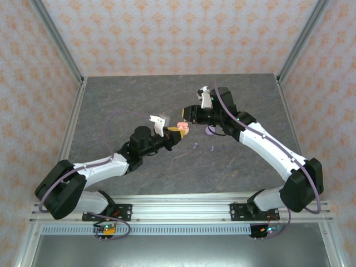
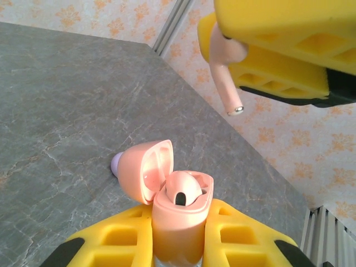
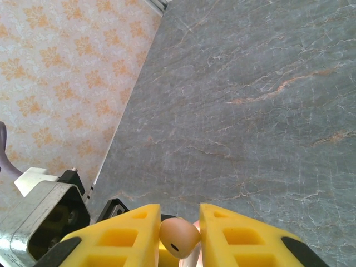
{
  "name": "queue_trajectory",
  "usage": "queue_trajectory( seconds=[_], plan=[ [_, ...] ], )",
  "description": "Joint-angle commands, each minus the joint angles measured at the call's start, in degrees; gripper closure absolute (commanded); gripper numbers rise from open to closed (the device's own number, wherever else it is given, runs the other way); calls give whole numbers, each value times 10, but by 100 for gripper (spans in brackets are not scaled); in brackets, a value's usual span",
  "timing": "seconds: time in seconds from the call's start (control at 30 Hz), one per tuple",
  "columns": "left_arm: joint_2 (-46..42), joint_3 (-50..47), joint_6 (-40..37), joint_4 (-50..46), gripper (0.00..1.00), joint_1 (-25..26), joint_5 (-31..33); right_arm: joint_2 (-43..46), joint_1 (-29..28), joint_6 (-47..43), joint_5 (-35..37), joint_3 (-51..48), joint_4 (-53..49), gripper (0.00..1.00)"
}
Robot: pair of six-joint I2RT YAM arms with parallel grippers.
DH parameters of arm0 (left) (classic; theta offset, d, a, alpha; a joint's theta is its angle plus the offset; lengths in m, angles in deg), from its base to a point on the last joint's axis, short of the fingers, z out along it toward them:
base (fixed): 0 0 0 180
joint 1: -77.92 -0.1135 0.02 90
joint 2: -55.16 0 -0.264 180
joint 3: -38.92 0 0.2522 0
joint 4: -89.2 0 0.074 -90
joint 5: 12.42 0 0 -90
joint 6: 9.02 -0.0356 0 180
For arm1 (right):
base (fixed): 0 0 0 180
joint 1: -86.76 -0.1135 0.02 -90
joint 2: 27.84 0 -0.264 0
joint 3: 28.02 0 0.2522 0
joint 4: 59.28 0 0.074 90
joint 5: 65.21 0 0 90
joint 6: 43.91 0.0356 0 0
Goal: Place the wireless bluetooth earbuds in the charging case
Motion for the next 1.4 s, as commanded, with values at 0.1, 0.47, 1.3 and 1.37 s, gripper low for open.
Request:
queue_trajectory(
  seconds=[0.1, 0.47, 1.3, 1.37],
  plan=[
    [1, 20, 16, 60, 99, 3, -4, 16, -8, -17, 21, -11, 11, 75],
    [-9, 20, 20, 58, 99, 3, 3, 11, -12, -26, 24, -11, 3, 75],
    [-27, 20, 15, 46, 99, 3, 13, -3, -24, -45, 26, -11, -28, 75],
    [-26, 21, 15, 48, 99, 2, 12, -3, -26, -45, 27, -12, -27, 75]
  ],
)
